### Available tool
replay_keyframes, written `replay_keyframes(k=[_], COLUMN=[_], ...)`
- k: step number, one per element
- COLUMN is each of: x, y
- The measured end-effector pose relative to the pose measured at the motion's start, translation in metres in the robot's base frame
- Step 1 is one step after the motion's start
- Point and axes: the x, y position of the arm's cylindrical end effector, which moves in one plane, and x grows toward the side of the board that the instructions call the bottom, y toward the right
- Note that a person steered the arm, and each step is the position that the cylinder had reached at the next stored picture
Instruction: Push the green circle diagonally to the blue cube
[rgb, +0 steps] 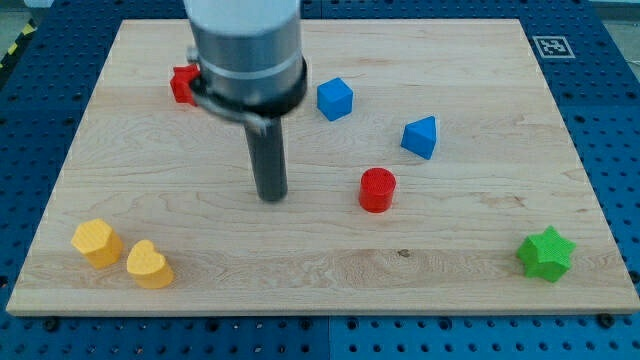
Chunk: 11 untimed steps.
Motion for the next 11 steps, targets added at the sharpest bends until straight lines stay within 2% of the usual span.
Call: replay_keyframes(k=[1, 2, 4, 9, 11], x=[-0.080, -0.096, -0.097, -0.170, -0.171], y=[0.000, 0.000, -0.040, -0.042, -0.028])
